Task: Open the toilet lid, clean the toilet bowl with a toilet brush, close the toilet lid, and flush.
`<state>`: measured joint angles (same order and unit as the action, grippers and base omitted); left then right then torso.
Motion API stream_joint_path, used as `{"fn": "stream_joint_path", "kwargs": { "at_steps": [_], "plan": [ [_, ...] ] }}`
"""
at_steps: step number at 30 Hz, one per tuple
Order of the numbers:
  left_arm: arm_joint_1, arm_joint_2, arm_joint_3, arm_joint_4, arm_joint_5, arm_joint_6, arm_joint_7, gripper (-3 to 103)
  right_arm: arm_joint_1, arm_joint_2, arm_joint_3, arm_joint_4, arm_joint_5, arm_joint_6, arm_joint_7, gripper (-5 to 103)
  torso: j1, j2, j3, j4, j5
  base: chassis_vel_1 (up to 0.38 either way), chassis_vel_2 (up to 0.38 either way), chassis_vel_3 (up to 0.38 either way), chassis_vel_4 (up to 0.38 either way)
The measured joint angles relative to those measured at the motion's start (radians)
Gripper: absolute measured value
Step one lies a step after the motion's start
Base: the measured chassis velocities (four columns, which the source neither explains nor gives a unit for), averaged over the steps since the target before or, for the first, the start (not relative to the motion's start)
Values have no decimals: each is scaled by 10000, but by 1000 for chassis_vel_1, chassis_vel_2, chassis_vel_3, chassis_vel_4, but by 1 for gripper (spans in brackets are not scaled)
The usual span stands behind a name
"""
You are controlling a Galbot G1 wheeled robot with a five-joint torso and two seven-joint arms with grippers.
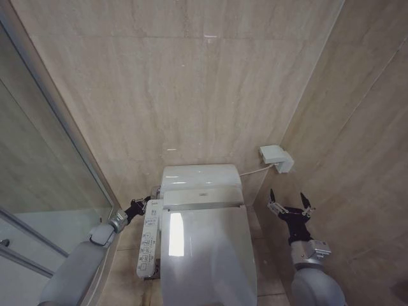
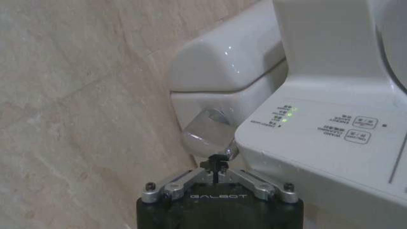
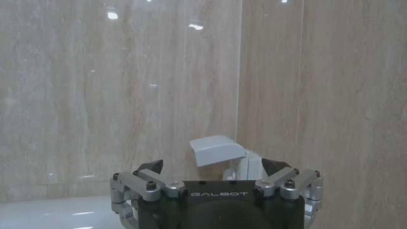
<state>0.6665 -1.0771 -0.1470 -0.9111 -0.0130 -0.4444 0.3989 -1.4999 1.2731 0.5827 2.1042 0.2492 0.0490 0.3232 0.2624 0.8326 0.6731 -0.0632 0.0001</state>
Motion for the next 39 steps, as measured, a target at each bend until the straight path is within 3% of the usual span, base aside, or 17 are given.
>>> {"fn": "stream_joint_path", "kwargs": {
  "at_steps": [10, 20, 25, 32, 39],
  "plan": [
    [-191, -95, -24, 284, 143, -125, 8, 0, 0, 0, 0, 0, 0, 0, 0, 100, 0, 0, 0, -9, -3, 0, 0, 0, 0],
    [-401, -260, -279, 511, 144, -188, 9, 0, 0, 0, 0, 0, 0, 0, 0, 100, 0, 0, 1, -2, -3, 0, 0, 0, 0],
    [-154, -279, -625, 139, 198, -140, -17, 0, 0, 0, 0, 0, 0, 0, 0, 100, 0, 0, 0, 1, 1, 0, 0, 0, 0],
    [420, -127, -1087, -181, 226, -192, -4, 0, 0, 0, 0, 0, 0, 0, 0, 100, -2, 2, -1, -12, -3, 0, 0, 0, 0],
    [590, 64, -1293, -484, 261, -239, -7, 0, 0, 0, 0, 0, 0, 0, 0, 100, -2, 2, -1, -4, -1, 0, 0, 0, 0]
  ]
}}
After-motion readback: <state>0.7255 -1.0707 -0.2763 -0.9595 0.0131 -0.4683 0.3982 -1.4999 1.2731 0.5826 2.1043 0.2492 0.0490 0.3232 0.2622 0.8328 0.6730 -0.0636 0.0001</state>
